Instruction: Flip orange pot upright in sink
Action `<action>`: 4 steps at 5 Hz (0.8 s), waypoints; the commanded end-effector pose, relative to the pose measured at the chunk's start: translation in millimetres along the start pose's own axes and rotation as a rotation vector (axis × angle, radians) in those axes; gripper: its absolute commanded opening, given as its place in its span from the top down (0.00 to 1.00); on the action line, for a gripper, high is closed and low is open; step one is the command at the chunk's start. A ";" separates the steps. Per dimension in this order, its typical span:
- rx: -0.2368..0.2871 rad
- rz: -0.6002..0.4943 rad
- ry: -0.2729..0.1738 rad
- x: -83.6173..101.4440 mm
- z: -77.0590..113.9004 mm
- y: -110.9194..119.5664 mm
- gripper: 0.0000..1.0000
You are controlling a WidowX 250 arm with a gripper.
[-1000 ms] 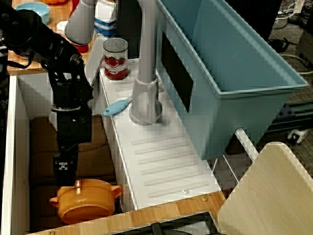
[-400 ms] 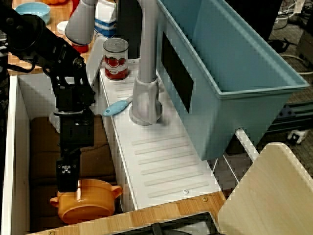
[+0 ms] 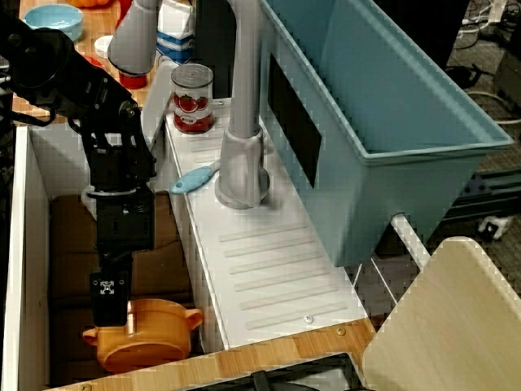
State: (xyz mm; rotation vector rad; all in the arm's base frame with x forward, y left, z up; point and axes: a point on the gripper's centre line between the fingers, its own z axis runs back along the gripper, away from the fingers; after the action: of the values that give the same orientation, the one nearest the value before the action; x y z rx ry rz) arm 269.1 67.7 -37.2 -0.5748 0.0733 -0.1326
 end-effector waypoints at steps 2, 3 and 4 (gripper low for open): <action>0.036 0.008 -0.021 1.0 4.6 4.2 0.00; 0.046 0.001 -0.023 3.6 4.7 3.2 0.00; 0.053 -0.006 -0.049 7.8 7.1 3.9 0.00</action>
State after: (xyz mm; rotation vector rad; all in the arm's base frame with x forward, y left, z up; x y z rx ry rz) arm 272.4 70.7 -42.2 -0.5469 0.0535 -0.1136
